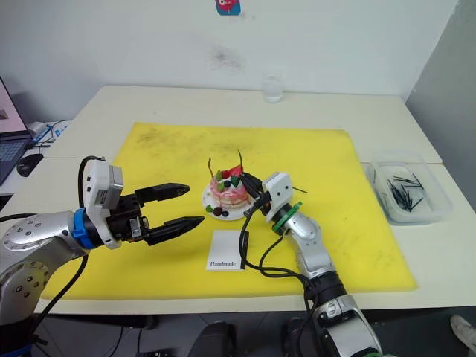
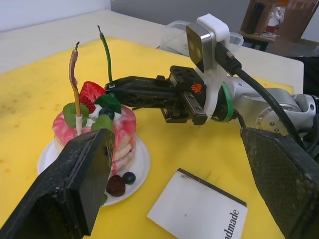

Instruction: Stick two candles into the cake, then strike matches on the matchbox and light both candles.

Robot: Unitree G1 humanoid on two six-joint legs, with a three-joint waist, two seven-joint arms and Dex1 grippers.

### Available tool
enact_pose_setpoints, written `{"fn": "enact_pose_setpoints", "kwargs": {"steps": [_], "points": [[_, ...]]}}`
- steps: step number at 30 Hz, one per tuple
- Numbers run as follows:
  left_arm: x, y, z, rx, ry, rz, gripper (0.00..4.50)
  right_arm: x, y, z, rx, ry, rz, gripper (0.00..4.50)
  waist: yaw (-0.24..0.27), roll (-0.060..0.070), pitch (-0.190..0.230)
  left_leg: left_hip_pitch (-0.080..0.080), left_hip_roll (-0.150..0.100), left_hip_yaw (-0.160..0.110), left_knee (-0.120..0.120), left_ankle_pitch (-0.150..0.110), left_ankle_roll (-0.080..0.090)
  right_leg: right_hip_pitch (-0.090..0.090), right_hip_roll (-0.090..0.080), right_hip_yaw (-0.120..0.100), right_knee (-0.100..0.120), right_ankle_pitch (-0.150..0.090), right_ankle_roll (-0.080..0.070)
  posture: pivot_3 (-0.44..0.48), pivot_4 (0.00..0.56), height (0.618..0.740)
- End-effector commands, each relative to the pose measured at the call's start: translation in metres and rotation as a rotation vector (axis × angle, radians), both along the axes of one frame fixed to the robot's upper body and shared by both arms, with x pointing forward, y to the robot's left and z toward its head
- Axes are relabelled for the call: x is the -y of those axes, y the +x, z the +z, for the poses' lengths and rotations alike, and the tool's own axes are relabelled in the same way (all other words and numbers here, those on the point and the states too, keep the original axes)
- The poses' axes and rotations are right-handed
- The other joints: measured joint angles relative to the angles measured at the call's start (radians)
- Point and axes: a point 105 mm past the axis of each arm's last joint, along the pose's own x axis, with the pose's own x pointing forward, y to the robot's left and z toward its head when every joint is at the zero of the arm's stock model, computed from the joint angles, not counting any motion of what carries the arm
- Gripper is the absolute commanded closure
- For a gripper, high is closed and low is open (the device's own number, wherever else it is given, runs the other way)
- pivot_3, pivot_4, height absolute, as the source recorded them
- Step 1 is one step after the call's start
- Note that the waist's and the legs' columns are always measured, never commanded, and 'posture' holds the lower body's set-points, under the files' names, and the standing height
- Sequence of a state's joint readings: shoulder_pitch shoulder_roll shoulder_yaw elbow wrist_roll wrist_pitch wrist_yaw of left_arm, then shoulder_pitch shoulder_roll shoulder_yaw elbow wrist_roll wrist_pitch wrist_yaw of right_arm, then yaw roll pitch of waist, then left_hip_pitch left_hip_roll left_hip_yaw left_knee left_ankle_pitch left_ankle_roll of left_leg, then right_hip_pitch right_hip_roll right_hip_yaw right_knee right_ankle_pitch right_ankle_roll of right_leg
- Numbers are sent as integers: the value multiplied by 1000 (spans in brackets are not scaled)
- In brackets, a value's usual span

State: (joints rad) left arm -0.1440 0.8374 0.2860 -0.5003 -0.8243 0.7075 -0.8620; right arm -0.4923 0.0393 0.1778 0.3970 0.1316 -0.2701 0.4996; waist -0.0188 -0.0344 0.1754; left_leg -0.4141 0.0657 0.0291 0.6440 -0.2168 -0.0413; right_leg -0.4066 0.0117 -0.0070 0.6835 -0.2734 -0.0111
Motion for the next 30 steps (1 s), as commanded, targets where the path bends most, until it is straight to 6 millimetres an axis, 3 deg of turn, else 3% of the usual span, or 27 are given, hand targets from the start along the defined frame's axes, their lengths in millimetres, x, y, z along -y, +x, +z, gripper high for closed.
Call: {"fn": "enact_pose_setpoints", "kwargs": {"steps": [1, 7, 13, 19, 26, 30], "points": [[4, -3, 4, 38, 6, -18, 0, 0, -1, -8, -24, -9, -7, 4432, 0, 0, 0, 0, 0, 0, 0, 0, 0, 0, 0, 0, 0, 0, 0, 0, 150, 740], [5, -4, 3, 38, 8, -24, 0, -2, -2, -10, -30, -28, 3, 4432, 0, 0, 0, 0, 0, 0, 0, 0, 0, 0, 0, 0, 0, 0, 0, 0, 150, 740], [7, -3, 3, 43, 12, -29, 0, -2, -1, 10, 13, 24, -3, 4432, 0, 0, 0, 0, 0, 0, 0, 0, 0, 0, 0, 0, 0, 0, 0, 0, 150, 740], [10, -2, 1, 48, 24, -34, 0, 0, -3, 25, 54, 21, -12, 2359, 0, 0, 0, 0, 0, 0, 0, 0, 0, 0, 0, 0, 0, 0, 0, 0, 150, 740], [11, 3, -2, 56, 45, -15, 0, 15, -6, 39, 87, 15, -43, 2359, 0, 0, 0, 0, 0, 0, -1, 0, 0, 0, 0, 0, 0, 0, 0, 0, 150, 740], [-2, 6, -11, 10, 48, 60, 0, 28, -15, 39, 86, -27, -46, 2359, 0, 0, 0, 0, 0, 0, -1, 0, 0, 0, 0, 0, -1, 0, 0, 0, 150, 740]]}}
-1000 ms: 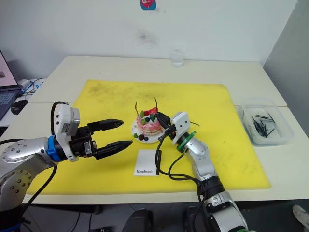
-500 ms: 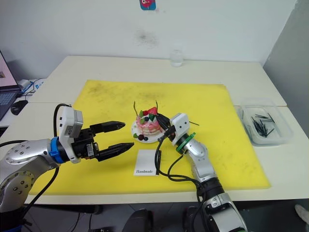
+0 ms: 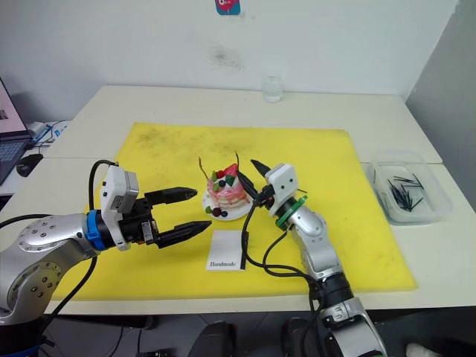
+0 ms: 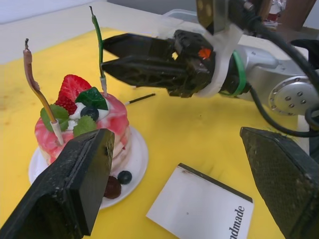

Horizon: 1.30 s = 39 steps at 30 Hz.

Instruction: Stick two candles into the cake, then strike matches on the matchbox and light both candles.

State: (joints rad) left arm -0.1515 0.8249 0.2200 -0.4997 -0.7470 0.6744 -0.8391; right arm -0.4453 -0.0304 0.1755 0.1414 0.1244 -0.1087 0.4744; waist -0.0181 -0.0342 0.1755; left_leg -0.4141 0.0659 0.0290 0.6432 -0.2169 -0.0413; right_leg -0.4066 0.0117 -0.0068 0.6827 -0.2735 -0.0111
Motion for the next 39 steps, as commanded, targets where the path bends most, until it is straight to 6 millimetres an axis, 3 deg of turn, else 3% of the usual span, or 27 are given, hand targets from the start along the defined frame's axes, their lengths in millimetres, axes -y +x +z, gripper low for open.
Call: {"fn": "enact_pose_setpoints", "kwargs": {"steps": [1, 4, 8, 11, 15, 16, 25, 31, 39], "points": [[-12, 0, -2, -13, -1, 67, 0, 11, -9, 12, 29, -2, -2, 2359, -1, 0, 0, 0, 0, 0, 0, 0, 0, 0, 0, 0, 0, 0, 0, 0, 150, 740], [-32, -8, -8, -138, -55, 137, 0, 17, -21, 8, 31, -65, 12, 2359, -6, 0, 0, 0, 1, 0, -1, 0, 0, -1, 0, 1, 0, 0, 0, 0, 150, 740], [-46, -33, -26, -398, -82, 128, 0, 28, -39, -2, -39, -141, 63, 2359, -9, 0, 0, 0, 3, -1, -1, 0, 0, -1, 0, 0, 0, 0, 0, 0, 150, 740], [-45, -47, -35, -523, -89, 95, 0, 41, -49, -6, -107, -202, 97, 2895, -9, 2, 1, 1, 7, -1, -1, 0, 0, -1, -1, 0, 0, -1, -1, 0, 150, 740], [-34, -47, -39, -632, -168, 71, 0, 56, -58, -14, -190, -316, 147, 4310, 0, 1, 1, 1, 6, 0, 0, 0, 0, 0, -2, -1, 0, 0, -1, 0, 150, 740], [-33, -48, -40, -663, -175, 68, 0, 58, -60, -16, -209, -338, 159, 4461, 1, 1, 1, 1, 6, 0, 0, 0, 0, 0, -2, -1, 0, 0, -1, 0, 150, 740], [-27, -38, -59, -876, -244, 85, 0, 52, -84, -40, -318, -555, 323, 4461, 1, 1, 1, 2, 0, -1, -3, 0, 0, 0, -1, -1, 0, -2, -4, 0, 150, 740], [-19, -18, -67, -912, -301, 104, 0, 44, -75, -45, -326, -639, 341, 4461, 1, 1, 1, 2, 0, -1, -2, 0, 0, 0, 0, -2, 0, -1, -3, 0, 150, 740], [-6, -5, -70, -944, -327, 82, 0, 29, -65, -50, -337, -699, 357, 4461, 1, 1, 1, 0, -1, -1, -1, 0, 0, 0, 0, -2, 0, -1, -3, 0, 150, 740]]}}
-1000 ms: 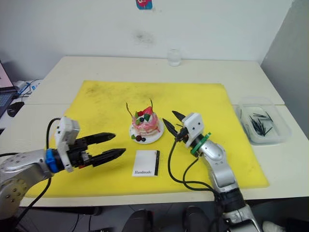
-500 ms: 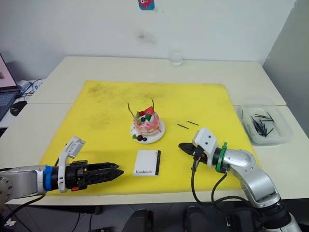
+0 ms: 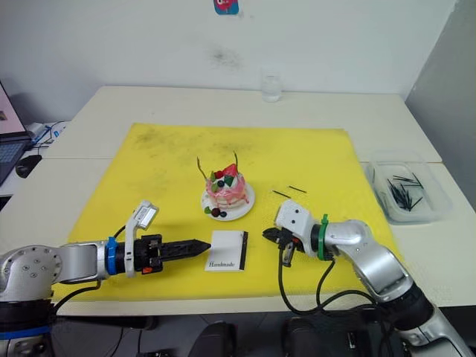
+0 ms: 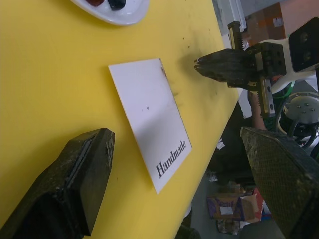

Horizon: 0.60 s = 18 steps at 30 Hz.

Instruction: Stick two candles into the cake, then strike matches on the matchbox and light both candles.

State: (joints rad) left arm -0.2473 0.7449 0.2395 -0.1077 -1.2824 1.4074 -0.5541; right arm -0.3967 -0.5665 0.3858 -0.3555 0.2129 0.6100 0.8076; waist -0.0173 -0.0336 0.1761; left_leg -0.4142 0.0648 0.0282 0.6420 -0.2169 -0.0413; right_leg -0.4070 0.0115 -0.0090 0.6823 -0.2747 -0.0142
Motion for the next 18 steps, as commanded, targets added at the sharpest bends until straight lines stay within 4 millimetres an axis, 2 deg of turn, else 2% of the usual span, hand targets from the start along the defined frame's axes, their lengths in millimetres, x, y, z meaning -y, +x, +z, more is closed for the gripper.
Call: {"fn": "enact_pose_setpoints", "kwargs": {"steps": [1, 9, 18], "points": [[5, 3, -1, -1, -1, -11, 0, -8, 0, 0, 13, -22, 27, 4461, 0, 0, 0, 0, 0, 0, 0, 0, 0, 0, 0, 0, 0, 0, 0, 0, 150, 740], [16, 2, -9, -25, -13, -23, 0, -18, 0, -17, -26, -75, 32, 4461, 2, 0, 0, 0, -1, 0, 1, 0, 0, 1, -1, 0, 0, 0, 1, 0, 150, 740], [21, -4, -12, -33, -24, -32, 0, -43, -3, -9, -30, -15, 75, 4461, 1, -1, -1, 1, 0, -1, 2, 0, 0, 1, -1, 0, 1, 1, 2, 0, 150, 740]]}}
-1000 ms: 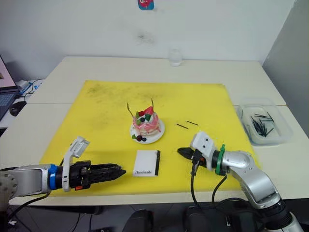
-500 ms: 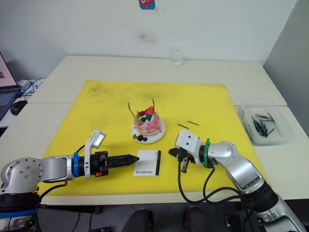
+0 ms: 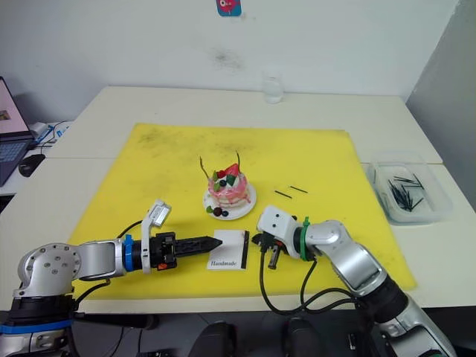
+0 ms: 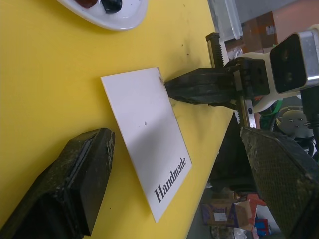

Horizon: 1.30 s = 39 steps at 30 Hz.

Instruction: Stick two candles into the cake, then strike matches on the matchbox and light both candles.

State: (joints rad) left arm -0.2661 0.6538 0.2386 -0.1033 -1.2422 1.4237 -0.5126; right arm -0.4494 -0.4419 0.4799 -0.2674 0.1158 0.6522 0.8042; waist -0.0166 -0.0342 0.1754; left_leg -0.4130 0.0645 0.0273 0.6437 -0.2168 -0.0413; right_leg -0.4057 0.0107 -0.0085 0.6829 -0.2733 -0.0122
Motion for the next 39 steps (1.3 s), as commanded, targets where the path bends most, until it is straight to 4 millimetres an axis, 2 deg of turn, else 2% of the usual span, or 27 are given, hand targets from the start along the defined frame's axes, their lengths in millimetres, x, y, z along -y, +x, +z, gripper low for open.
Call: {"fn": "enact_pose_setpoints", "kwargs": {"steps": [1, 15, 18, 31, 39], "points": [[9, -9, -4, -20, -8, -43, 0, -16, -6, 10, 13, 26, 54, 4461, 0, 0, 0, 0, 0, 0, 0, 0, 0, 0, 0, 0, 0, 0, 0, 0, 150, 740], [15, -9, -6, -18, -3, -55, 0, -22, -4, 11, -5, 33, 57, 4461, 6, 0, 0, -1, -1, -1, 0, 0, 0, 0, -3, 1, -1, 0, 0, 0, 150, 740], [16, -8, -9, -23, 8, -49, 531, -23, -4, 11, -13, 39, 52, 4500, 8, 0, 0, -1, -1, -1, 0, 0, 0, 0, -3, 1, -1, 0, 0, 0, 150, 740], [14, -12, -16, -26, 35, -34, 4483, -19, -5, 16, -8, 42, 29, 4500, 8, 0, 0, -1, -1, -1, 0, 0, 0, -1, -2, 0, -1, 0, 0, 0, 150, 740], [15, -17, -1, 9, 0, -73, 4483, -4, 4, 36, 12, 62, -16, 4500, 8, 0, 0, -1, -1, -1, -1, 0, 0, -1, -2, 0, -1, 0, 0, 0, 150, 740]]}}
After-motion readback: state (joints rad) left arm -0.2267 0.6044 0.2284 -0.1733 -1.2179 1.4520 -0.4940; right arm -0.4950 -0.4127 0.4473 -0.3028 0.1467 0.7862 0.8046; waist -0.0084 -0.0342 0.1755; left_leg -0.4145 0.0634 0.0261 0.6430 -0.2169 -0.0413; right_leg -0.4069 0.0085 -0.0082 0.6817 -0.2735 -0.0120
